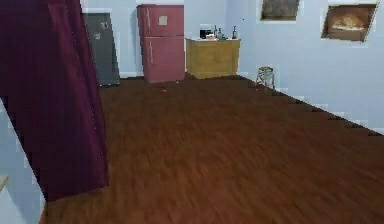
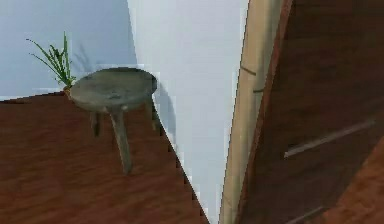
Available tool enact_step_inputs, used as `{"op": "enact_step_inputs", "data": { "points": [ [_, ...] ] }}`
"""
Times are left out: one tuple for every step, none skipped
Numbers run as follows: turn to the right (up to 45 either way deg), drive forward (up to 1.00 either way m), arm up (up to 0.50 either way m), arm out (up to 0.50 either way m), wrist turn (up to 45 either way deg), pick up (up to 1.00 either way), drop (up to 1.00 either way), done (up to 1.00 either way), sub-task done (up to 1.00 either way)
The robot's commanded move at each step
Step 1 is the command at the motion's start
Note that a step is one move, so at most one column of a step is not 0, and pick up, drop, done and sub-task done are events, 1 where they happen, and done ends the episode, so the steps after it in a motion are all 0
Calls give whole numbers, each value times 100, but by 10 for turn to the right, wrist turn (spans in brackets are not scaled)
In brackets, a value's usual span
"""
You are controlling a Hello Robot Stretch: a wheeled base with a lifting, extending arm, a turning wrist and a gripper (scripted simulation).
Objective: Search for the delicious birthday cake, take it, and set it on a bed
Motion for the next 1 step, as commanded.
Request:
{"op": "enact_step_inputs", "data": {
  "points": [
    [0, 100, 0, 0, 0, 0, 0, 0, 0]
  ]
}}
